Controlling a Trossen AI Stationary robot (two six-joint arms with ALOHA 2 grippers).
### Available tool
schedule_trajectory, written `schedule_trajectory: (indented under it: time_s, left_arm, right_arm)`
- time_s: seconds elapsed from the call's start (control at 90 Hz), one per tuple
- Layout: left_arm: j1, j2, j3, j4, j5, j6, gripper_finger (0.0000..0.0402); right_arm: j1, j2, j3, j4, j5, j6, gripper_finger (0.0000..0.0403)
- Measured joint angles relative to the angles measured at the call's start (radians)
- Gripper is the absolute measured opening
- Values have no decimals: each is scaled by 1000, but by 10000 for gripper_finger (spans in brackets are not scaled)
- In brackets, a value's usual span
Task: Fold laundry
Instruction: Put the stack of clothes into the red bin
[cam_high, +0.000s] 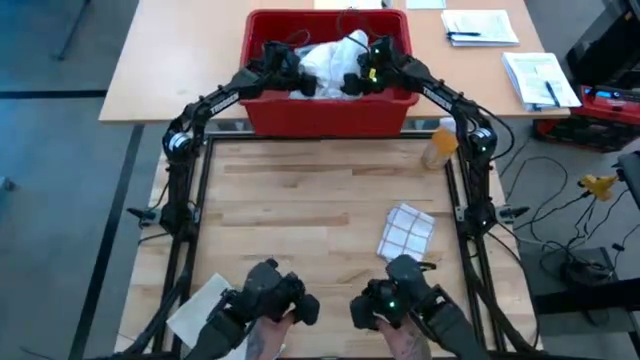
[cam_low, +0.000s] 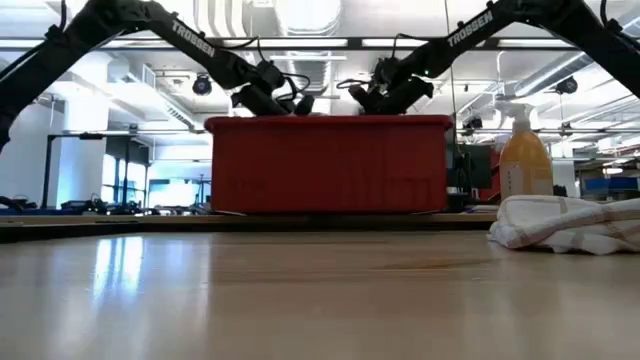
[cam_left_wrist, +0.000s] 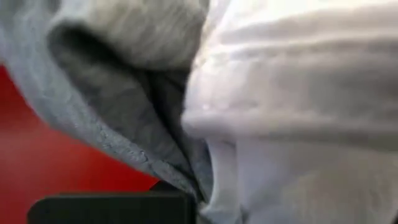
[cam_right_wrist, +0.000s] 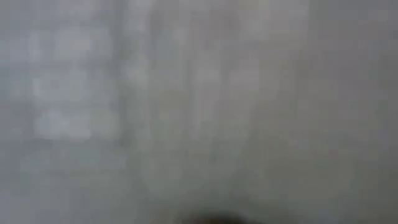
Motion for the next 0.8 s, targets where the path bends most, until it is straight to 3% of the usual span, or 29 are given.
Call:
schedule_trajectory:
  time_s: [0.267,0.356,0.478,0.633,0.8]
  left_arm:
    - [-75,-42,-2,-115,25,3,37]
    - [-106,-77,-36,-136,27,-26,37]
    - [-133,-167,-197,-70,34,-75,37]
    - [-155,-309,-466,124,51,-206,37]
    - [-215,-465,-665,194,8,-262,37]
  right_arm:
    - [53,-54,-4,-204,-14,-137,56]
    - [82,-109,-66,-240,23,-185,56]
    - [93,-172,-200,-183,-58,-144,56]
    - [144,-267,-369,-99,-50,-83,56]
    - [239,-373,-490,1,-43,28,56]
